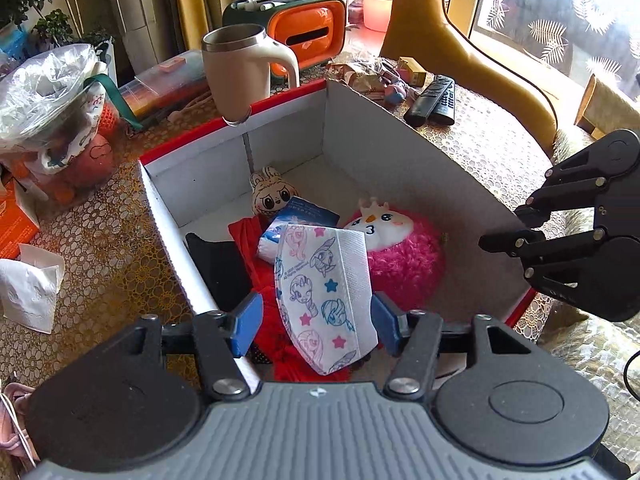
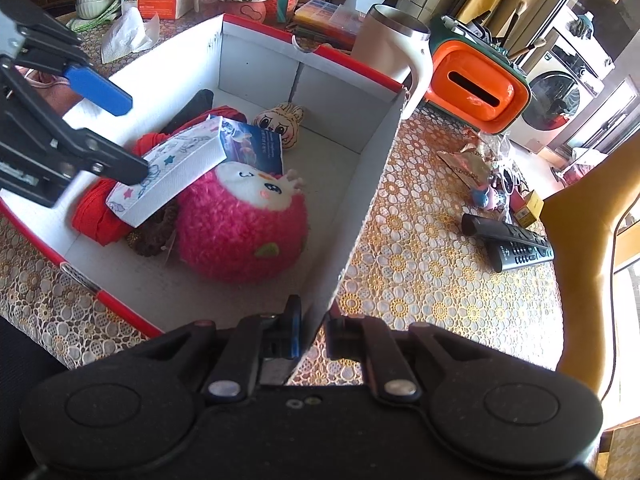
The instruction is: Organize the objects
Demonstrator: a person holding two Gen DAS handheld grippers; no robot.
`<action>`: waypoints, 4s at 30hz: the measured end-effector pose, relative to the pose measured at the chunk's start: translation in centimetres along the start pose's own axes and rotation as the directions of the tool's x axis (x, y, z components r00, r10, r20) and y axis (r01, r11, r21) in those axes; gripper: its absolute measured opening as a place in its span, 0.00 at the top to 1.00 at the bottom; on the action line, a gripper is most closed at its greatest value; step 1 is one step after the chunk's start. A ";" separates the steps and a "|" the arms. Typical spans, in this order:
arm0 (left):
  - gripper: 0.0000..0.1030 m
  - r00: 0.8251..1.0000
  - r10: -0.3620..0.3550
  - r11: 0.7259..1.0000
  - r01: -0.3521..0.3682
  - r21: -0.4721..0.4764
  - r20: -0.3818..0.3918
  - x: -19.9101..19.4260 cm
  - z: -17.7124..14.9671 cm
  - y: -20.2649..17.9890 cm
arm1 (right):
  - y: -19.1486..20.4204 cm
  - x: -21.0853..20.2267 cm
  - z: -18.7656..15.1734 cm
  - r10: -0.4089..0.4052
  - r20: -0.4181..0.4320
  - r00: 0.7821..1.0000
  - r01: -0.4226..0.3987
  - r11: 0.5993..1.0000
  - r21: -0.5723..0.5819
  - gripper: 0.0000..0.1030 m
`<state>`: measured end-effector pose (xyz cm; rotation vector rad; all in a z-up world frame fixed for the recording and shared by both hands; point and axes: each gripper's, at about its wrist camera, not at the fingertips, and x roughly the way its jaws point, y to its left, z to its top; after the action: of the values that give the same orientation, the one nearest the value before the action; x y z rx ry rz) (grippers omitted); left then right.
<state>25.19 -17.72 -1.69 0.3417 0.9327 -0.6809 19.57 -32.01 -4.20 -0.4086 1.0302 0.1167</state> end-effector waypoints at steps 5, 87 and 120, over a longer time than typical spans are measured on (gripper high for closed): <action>0.38 0.999 0.007 1.000 -0.006 -0.006 0.032 -3.4 -1.5 1.6 | 0.0 -0.1 -0.1 0.004 0.000 1.000 -0.004 1.000 0.004 0.91; 0.93 0.914 0.359 0.699 -0.399 -0.594 -0.191 -5.5 -20.8 33.2 | 0.1 0.8 0.6 -0.017 -0.070 0.997 0.022 0.997 0.071 0.89; 1.00 0.866 0.496 0.707 -0.448 -0.547 -0.068 -19.9 -19.7 26.1 | 0.1 0.6 0.0 -0.006 -0.013 1.000 0.007 0.999 0.054 0.91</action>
<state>22.26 20.09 3.18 0.0255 0.8678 0.0687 19.89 -32.01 -4.76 -0.3643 1.0424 0.0808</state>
